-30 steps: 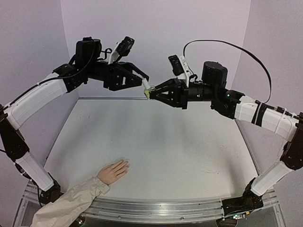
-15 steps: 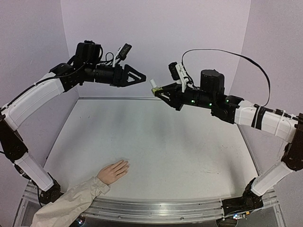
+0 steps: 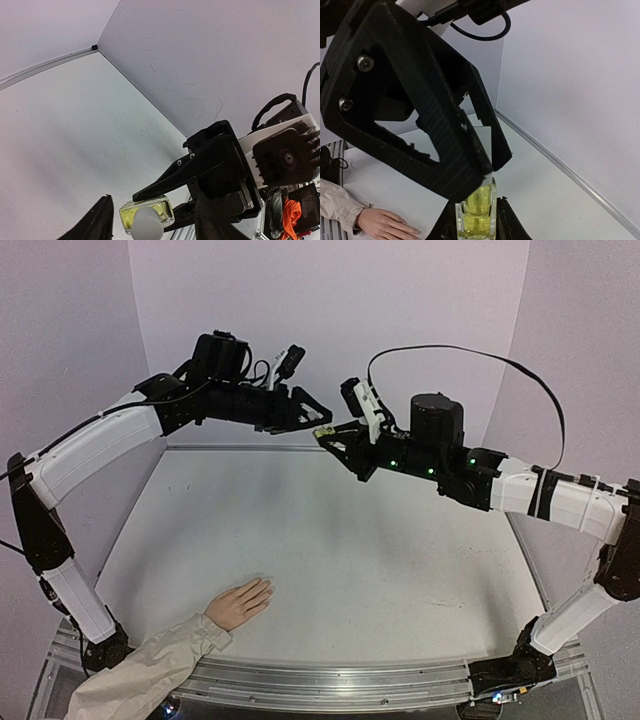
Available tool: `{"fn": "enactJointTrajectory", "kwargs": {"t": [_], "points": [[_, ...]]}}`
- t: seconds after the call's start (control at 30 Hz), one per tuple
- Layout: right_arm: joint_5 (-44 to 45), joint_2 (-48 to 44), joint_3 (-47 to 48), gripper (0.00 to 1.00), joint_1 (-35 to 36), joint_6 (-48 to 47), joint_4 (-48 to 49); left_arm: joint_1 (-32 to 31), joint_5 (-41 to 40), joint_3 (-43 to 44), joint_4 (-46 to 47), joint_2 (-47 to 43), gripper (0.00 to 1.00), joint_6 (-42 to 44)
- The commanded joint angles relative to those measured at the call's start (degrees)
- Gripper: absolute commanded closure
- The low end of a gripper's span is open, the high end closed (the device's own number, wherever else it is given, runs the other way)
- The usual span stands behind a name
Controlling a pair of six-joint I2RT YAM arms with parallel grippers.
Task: Paint the nails
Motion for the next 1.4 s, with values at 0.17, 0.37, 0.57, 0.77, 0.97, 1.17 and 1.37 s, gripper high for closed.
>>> {"fn": "enactJointTrajectory", "kwargs": {"t": [0.17,0.37,0.57,0.77,0.97,1.17,1.37], "points": [[3.8,0.0,2.0,1.0,1.1,-2.8,3.2,-1.9,-2.5,4.1,0.6,1.2,0.69,1.3],[0.1,-0.1,2.1,1.0,1.0,-2.3,3.4,-2.0,-1.1,3.6,0.0,0.7,0.95,4.4],[-29.9,-0.3,3.9,1.0,-4.9,7.0,3.5,0.5,17.9,4.0,0.7,0.3,1.0,10.5],[-57.9,5.0,14.1,1.0,-6.2,19.8,4.3,1.1,47.1,-0.8,4.7,-4.2,1.0,22.8],[-50.3,1.8,11.9,1.0,-6.2,18.2,4.3,1.2,39.7,-0.8,5.0,-7.0,1.0,21.6],[-42.0,1.1,11.0,1.0,-6.2,15.0,2.4,1.4,24.0,-0.7,4.8,-6.9,0.51,11.9],[-34.6,-0.3,8.8,1.0,-6.2,11.7,2.1,1.6,8.5,-0.9,1.2,-7.1,0.22,1.9]]}}
